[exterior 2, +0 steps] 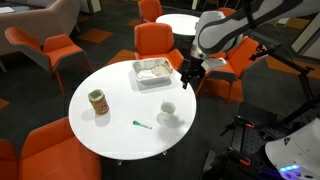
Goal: Move the cup to the left
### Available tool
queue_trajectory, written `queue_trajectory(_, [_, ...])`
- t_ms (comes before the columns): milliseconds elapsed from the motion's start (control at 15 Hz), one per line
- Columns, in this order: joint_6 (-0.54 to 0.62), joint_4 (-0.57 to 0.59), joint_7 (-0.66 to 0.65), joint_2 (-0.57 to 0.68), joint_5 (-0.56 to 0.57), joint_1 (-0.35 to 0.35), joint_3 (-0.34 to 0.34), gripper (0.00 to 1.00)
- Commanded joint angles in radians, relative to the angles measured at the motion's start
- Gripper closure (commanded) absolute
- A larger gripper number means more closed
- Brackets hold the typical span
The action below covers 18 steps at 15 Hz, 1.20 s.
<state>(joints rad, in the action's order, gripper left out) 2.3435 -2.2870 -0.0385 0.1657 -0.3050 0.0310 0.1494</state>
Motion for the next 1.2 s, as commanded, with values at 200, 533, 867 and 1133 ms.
queue_trajectory(200, [0.129,0.125,-0.061,0.266,-0.065,0.048,-0.063,0.0])
queue_trajectory(533, [0.177,0.213,-0.065,0.442,-0.033,0.057,-0.091,0.0])
queue_trajectory(867, [0.158,0.307,-0.085,0.558,-0.028,0.054,-0.102,0.27])
queue_trajectory(1133, [0.154,0.353,-0.108,0.595,-0.015,0.042,-0.093,0.43])
